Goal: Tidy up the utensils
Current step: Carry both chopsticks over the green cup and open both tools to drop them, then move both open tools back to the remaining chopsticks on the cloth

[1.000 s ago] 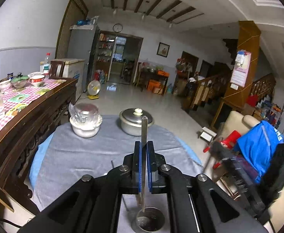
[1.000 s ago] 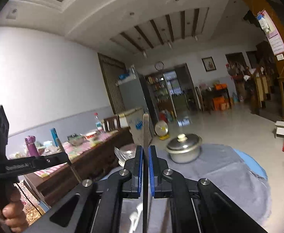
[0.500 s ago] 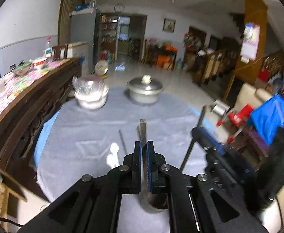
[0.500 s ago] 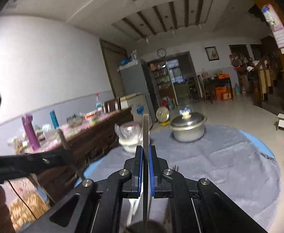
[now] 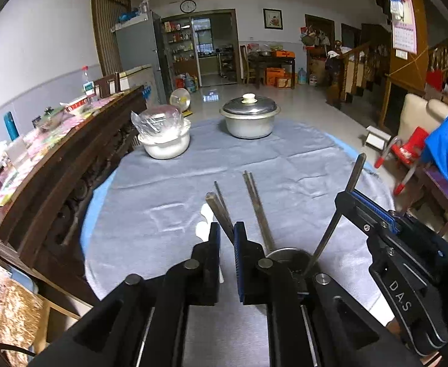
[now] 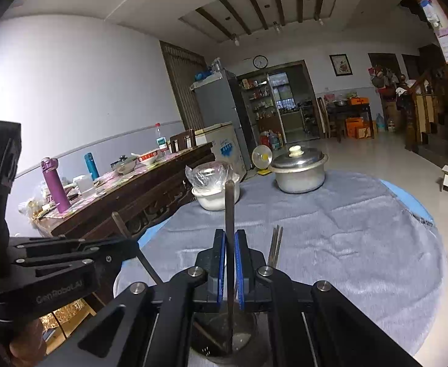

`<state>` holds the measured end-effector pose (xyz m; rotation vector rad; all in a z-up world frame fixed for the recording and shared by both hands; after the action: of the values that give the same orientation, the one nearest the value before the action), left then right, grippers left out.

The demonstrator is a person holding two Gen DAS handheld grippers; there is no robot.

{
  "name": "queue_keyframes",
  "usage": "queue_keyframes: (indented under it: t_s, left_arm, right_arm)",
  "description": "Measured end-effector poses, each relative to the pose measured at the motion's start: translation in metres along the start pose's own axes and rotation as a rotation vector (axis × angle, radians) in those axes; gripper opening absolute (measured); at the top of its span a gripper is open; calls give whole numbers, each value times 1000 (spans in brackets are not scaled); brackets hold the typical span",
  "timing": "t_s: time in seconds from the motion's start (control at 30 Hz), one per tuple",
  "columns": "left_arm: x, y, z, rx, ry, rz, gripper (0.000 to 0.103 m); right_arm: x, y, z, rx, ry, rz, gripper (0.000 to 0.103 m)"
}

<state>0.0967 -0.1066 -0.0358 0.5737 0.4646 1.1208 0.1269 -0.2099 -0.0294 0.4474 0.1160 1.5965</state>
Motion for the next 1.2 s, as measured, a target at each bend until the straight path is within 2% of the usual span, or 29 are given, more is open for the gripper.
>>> queue_keyframes:
  t_s: [0.17, 0.23, 0.27, 0.3, 0.33, 0.4, 0.67, 0.8, 1.07, 1.2]
  left_arm:
    - [8, 2, -5, 7, 0, 34, 16]
    - [11, 3, -5, 6, 1, 43, 24]
    - [12, 3, -5, 5, 2, 47, 32]
    - [14, 4, -5, -1, 1, 51, 38]
    - [14, 5, -4, -7, -1, 55, 39]
    - [14, 7, -4, -11, -7, 64, 40]
    - [19, 7, -5, -5, 5, 65, 40]
    - [24, 7, -5, -10, 12, 73, 43]
    - [42, 9, 0, -35, 22, 112, 48]
    - [58, 5, 2, -34, 43, 124, 50]
  right_arm:
    - [0, -3, -5, 14, -4, -8, 9]
    - [-2, -3, -7, 30, -13, -9, 10]
    - [-2, -2, -7, 32, -17, -9, 12]
    - [-3, -3, -7, 36, -25, -10, 18]
    - [-4, -2, -6, 37, -32, -8, 28]
    - [-6, 1, -4, 26, -39, -12, 36]
    - [-17, 20, 17, -47, -71, -18, 37]
    - [-28, 22, 25, -56, -102, -33, 37]
    - [-61, 3, 28, 0, -185, -81, 36]
    - [-76, -23, 20, 85, -195, -104, 36]
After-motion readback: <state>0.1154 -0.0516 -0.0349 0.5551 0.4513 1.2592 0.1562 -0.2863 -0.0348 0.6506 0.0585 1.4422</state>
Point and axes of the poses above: each gripper's, at about its wrist camera, not at the fingertips, and y roughly against the way its jaws point, x to its left, z to its top, the point moved 10 cm from there along -y, roughly the way its jaws point, and after that the axes turned 14 degrees about -z, right-handed, at the moved point
